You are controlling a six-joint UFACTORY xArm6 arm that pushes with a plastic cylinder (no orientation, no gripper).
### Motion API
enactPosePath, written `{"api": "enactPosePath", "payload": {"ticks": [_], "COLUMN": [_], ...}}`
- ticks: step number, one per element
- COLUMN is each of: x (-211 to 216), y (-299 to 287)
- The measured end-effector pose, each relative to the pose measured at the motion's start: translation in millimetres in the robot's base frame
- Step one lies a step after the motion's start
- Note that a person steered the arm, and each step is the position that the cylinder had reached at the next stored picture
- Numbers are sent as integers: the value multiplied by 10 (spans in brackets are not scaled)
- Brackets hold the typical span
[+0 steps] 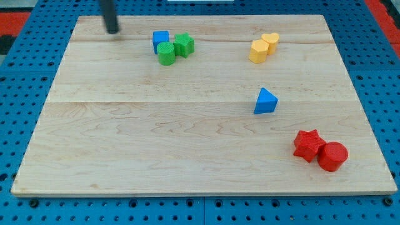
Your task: Move the arm near the blue triangle
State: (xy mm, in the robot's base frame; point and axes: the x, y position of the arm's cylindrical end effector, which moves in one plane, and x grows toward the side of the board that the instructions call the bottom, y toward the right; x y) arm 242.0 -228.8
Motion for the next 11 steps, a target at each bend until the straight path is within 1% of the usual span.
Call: {"api": "enactPosePath", "payload": {"ticks": [1,2,3,4,6,11], "x": [886,1608,2167,2386,2388,2388], "y": [77,1034,2327,2972,2954,2559]}}
